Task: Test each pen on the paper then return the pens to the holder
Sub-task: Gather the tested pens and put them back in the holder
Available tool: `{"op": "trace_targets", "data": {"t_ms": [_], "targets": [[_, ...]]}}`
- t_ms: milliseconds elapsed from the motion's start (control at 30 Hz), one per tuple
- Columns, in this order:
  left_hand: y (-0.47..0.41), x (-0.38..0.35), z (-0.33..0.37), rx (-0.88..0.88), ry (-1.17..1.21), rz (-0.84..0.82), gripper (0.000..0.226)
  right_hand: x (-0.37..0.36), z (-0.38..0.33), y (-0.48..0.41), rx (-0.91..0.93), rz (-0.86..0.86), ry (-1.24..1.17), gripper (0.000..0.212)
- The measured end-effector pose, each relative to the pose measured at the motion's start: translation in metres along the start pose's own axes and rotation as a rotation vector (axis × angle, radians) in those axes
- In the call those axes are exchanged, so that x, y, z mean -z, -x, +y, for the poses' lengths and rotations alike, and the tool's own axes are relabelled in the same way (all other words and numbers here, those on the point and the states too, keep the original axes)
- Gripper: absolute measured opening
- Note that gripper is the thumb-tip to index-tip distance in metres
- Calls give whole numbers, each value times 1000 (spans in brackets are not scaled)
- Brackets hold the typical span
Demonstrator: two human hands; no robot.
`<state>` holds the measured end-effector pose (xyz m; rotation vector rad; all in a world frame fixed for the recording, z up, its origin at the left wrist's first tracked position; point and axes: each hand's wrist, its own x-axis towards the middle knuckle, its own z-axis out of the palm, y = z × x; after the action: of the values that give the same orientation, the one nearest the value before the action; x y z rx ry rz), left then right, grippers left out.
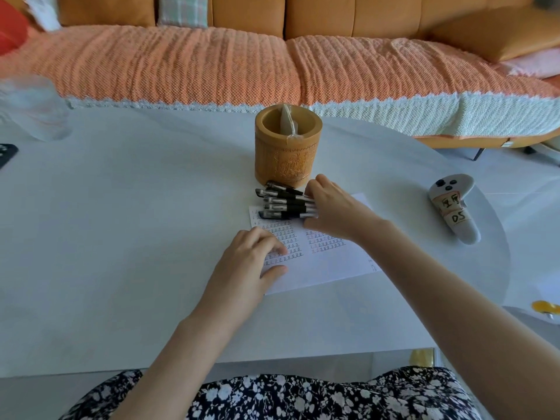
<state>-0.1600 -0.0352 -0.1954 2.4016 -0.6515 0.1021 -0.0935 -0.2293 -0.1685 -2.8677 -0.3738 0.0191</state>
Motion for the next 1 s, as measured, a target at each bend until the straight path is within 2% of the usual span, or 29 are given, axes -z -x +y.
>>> {"op": "trace_targets", "data": {"t_ms": [167, 267, 367, 467, 567, 633, 700, 867, 933, 1000], "targets": [[1, 0, 0, -7, 1, 8, 18, 3, -1, 2, -75, 13, -40, 29], [1, -1, -1, -6, 11, 16, 19, 9, -2, 9, -140, 35, -142, 23], [0, -1, -2, 2, 29, 8, 20, 17, -4, 20, -195, 56, -397, 18], [-7, 4, -1, 41, 119, 7, 20, 25, -8, 33, -230, 34, -767, 17], [-24, 18, -2, 81, 203, 161, 26, 31, -12, 42, -270, 27, -1130, 15], [-41, 28, -4, 141, 237, 256, 38, 35, -12, 45, -295, 35, -1376, 10], [-62, 36, -9, 197, 261, 271, 57, 38, -11, 46, -288, 48, -1573, 6], [-121, 44, -13, 348, 376, 131, 111, 41, -14, 49, -302, 114, -1617, 7], [-137, 46, -14, 353, 435, 77, 120, 42, -17, 48, -289, 141, -1637, 7], [-148, 46, -16, 316, 497, 39, 118, 43, -19, 46, -274, 159, -1623, 7]]}}
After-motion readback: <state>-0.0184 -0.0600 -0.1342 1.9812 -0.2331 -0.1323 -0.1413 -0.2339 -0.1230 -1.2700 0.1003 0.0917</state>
